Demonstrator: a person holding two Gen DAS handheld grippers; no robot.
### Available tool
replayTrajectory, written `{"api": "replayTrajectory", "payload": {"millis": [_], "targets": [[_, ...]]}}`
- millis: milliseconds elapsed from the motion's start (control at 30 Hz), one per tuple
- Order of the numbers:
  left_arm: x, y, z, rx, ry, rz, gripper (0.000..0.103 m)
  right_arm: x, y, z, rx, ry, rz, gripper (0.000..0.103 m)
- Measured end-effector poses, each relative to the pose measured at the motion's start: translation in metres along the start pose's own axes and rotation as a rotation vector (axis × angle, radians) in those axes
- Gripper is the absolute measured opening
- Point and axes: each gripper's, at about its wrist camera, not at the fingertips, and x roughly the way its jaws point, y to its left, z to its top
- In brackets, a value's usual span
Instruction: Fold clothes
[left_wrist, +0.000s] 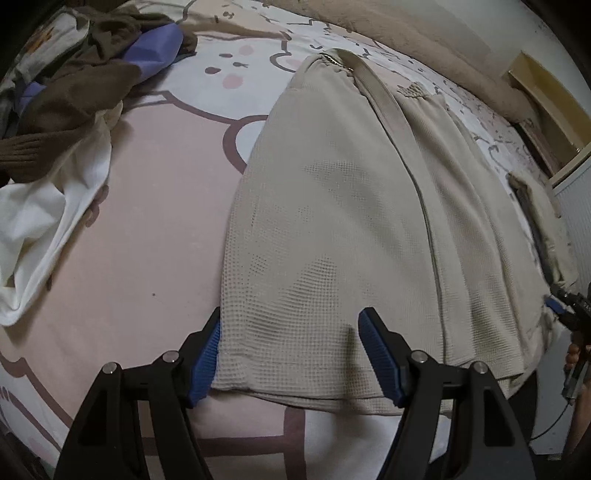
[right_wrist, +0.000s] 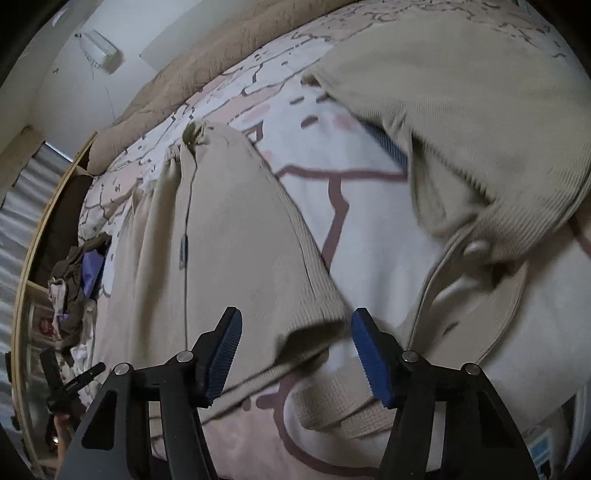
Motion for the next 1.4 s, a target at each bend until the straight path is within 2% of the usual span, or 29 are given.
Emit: {"api": "replayTrajectory", "payload": {"millis": [33,100,133,200,233,267,300,333,600,733,800,867,933,967,1033,1100,1167,1267,1300,1333,1400], "targets": [[0.001,-0.002,-0.002,0.003,-0.008,0.017,0.071,0.003,-0.001,-0.003,0.002,0.002,-0.002,0.061],[0.002,-0.004,-0.004,-0.008,-0.024,0.036,0.067,0.011,-0.001,-0.005,0.011,-0.004,0.0,0.052],[0.002,-0.004,-0.005,-0.015,-0.031,0.044,0.048,0.013,-0.001,-0.006,0.015,-0.006,-0.001,0.05],[0.0,-0.004,-0.008,-0.034,-0.045,0.052,0.026,0.017,0.0,-0.008,0.011,-0.021,-0.019,0.031],[-0.002,-0.003,-0.008,-0.045,-0.054,0.057,0.015,0.018,0.001,-0.009,0.01,-0.027,-0.022,0.026],[-0.008,0.002,-0.007,-0.061,-0.07,0.065,0.011,0.018,0.0,-0.01,0.017,-0.029,0.002,0.013],[-0.014,0.007,-0.006,-0.078,-0.085,0.074,0.009,0.017,-0.001,-0.011,0.027,-0.03,0.027,0.006],[-0.02,0.012,-0.005,-0.094,-0.101,0.083,0.006,0.015,-0.001,-0.011,0.032,-0.036,0.035,0.006],[-0.065,0.058,0.007,-0.203,-0.213,0.172,0.006,-0.035,-0.021,0.009,0.023,-0.201,-0.039,0.004],[-0.072,0.066,0.015,-0.192,-0.229,0.221,0.007,-0.051,-0.036,0.026,0.05,-0.252,-0.061,0.004],[-0.064,0.066,0.015,-0.175,-0.211,0.252,0.007,-0.044,-0.035,0.029,0.03,-0.232,-0.099,0.004],[-0.053,0.068,0.009,-0.172,-0.173,0.275,0.008,-0.027,-0.031,0.026,-0.008,-0.179,-0.175,0.004],[-0.045,0.071,0.001,-0.17,-0.147,0.296,0.016,-0.016,-0.029,0.02,-0.026,-0.149,-0.218,0.005],[-0.046,0.074,-0.003,-0.177,-0.147,0.297,0.018,-0.015,-0.027,0.016,-0.03,-0.149,-0.233,0.011],[-0.047,0.079,-0.01,-0.193,-0.149,0.293,0.038,-0.021,-0.022,0.009,-0.04,-0.168,-0.242,0.026],[-0.056,0.083,-0.017,-0.218,-0.166,0.262,0.051,-0.034,-0.01,0.001,-0.081,-0.198,-0.28,0.07],[-0.065,0.088,-0.024,-0.242,-0.183,0.23,0.053,-0.047,0.006,-0.007,-0.133,-0.235,-0.345,0.089],[-0.072,0.089,-0.028,-0.253,-0.198,0.191,0.057,-0.07,0.028,-0.02,-0.216,-0.338,-0.511,0.093],[-0.071,0.087,-0.026,-0.244,-0.199,0.185,0.06,-0.077,0.034,-0.023,-0.226,-0.364,-0.538,0.093],[-0.069,0.085,-0.024,-0.236,-0.199,0.18,0.061,-0.082,0.038,-0.026,-0.229,-0.378,-0.525,0.093],[-0.065,0.081,-0.021,-0.22,-0.198,0.17,0.061,-0.084,0.055,-0.04,-0.265,-0.321,-0.34,0.093]]}}
